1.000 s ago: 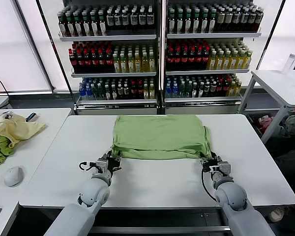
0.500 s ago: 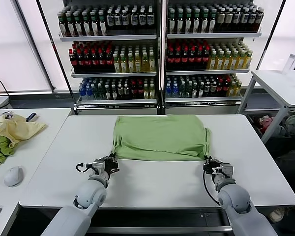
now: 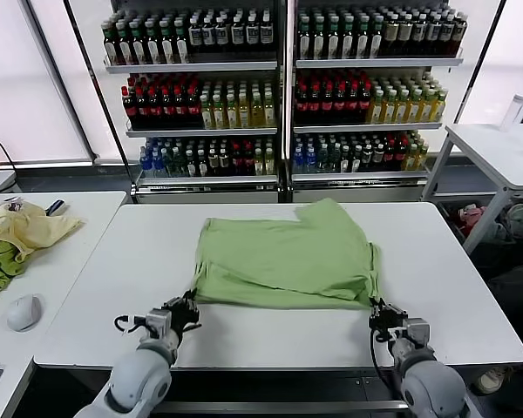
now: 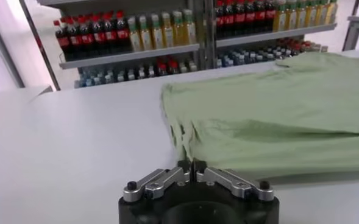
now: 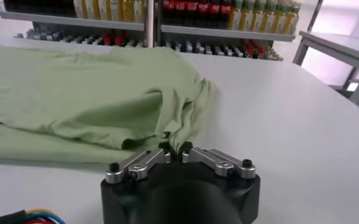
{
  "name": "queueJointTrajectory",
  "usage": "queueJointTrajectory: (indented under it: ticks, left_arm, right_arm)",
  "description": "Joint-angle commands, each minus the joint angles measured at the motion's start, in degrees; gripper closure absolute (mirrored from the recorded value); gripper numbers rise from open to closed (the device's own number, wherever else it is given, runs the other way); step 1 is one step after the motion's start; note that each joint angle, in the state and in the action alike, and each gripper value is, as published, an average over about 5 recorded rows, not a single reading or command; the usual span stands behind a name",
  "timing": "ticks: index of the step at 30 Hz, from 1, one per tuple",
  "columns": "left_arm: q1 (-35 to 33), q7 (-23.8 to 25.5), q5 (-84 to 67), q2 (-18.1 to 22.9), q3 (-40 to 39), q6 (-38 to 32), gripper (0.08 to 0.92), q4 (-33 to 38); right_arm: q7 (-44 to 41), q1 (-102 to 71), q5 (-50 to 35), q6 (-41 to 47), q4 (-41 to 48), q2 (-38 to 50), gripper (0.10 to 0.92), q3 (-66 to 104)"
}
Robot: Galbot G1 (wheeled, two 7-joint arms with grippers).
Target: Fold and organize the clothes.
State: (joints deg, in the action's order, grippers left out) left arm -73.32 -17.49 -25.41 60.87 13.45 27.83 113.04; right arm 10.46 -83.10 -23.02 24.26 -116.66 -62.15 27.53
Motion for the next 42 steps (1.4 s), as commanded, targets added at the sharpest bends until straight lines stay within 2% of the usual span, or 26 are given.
queueJointTrajectory:
  ticks: [1, 5, 10, 19, 23, 27, 30, 35, 42]
  left_arm:
    - [-19.6, -0.1, 4.9, -1.6, 4.7, 0.6, 0.903, 15.8]
    - [-21.2, -0.1, 5.9, -2.3, 5.7, 1.7, 0.903, 17.0]
    - [-21.6, 0.1, 6.2, -2.8, 7.1, 2.8, 0.889, 17.7]
    - [-17.4, 0.2, 4.6, -4.2, 8.0, 3.5, 0.655, 17.8]
    - [-9.4, -0.5, 0.4, -5.2, 6.9, 2.3, 0.525, 13.1]
    - [2.3, -0.8, -3.6, -5.3, 3.4, 1.2, 0.412, 3.8]
    - [10.9, -0.9, -5.6, -4.8, -0.5, 1.0, 0.309, -3.5]
    - [23.9, -1.1, -7.2, -2.7, -6.8, 0.8, 0.194, -15.2]
    - [35.2, -1.0, -7.5, 0.9, -12.6, -0.4, 0.177, -29.5]
  right_arm:
    - [0.1, -13.7, 5.4, -0.3, -10.5, -0.5, 0.862, 5.0]
    - [-0.3, -15.4, 7.5, 0.5, -11.8, -0.2, 0.856, 6.3]
    - [-1.1, -16.0, 8.0, 0.0, -14.3, 0.4, 0.747, 8.0]
    - [-1.3, -10.8, 4.1, -1.2, -15.7, 3.4, 0.488, 10.0]
    - [0.1, 0.4, -1.0, 1.1, -9.3, 5.4, 0.376, 6.2]
    - [1.5, 15.0, -5.3, 3.0, 1.4, 6.3, 0.261, -1.7]
    - [1.9, 24.7, -7.0, 3.9, 9.5, 6.1, 0.214, -7.7]
    - [2.2, 38.4, -9.5, 5.1, 21.4, 4.3, 0.203, -14.9]
    - [1.6, 49.6, -11.2, 5.3, 36.3, 0.1, 0.203, -20.5]
